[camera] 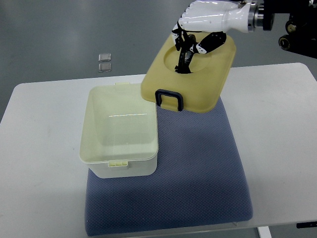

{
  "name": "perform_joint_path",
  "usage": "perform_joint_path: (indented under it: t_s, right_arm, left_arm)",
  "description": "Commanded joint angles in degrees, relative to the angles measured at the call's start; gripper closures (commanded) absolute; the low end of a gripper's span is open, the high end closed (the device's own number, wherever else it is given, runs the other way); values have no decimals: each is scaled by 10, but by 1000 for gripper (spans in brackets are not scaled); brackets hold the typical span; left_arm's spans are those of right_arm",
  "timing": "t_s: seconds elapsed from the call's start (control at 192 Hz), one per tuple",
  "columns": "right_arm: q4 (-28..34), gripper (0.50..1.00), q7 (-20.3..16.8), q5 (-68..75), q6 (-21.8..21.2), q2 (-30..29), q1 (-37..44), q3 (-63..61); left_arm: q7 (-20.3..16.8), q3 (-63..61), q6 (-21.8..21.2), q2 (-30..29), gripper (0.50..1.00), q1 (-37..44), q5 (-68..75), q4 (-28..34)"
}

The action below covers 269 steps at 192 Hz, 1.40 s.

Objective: Open white storage box with right hand
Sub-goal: 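Lift the yellow lid off the box with the right hand, then lower the held lid onto the blue mat beside the box, then release the lid handle and raise the right hand away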

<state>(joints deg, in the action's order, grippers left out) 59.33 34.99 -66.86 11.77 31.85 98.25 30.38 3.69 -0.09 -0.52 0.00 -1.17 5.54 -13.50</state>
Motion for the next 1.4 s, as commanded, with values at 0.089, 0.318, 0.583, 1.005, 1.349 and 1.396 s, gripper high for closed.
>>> perform_joint_path:
  t_s: [0.089, 0.318, 0.583, 1.005, 1.349, 1.396]
  right_arm:
    - [-8, 1000, 0, -9, 3, 42, -54, 9]
    - [-32, 1000, 0, -17, 6, 48, -120, 10]
    - [-48, 1000, 0, -20, 35, 16, -183, 10]
    - [-50, 1000, 0, -15, 42, -57, -195, 6]
    - [-55, 587, 0, -10, 40, -63, -201, 2]
    - [-55, 570, 0, -11, 40, -63, -202, 2]
  left_arm:
    - [3, -1, 0, 0, 500, -1, 1, -1]
    - [5, 0, 0, 0, 500, -1, 1, -1]
    - [6, 0, 0, 0, 500, -1, 1, 0]
    - [5, 1, -4, 0, 500, -1, 1, -1]
    - [6, 1, -4, 0, 500, -1, 1, -1]
    - [6, 1, -4, 0, 500, -1, 1, -1]
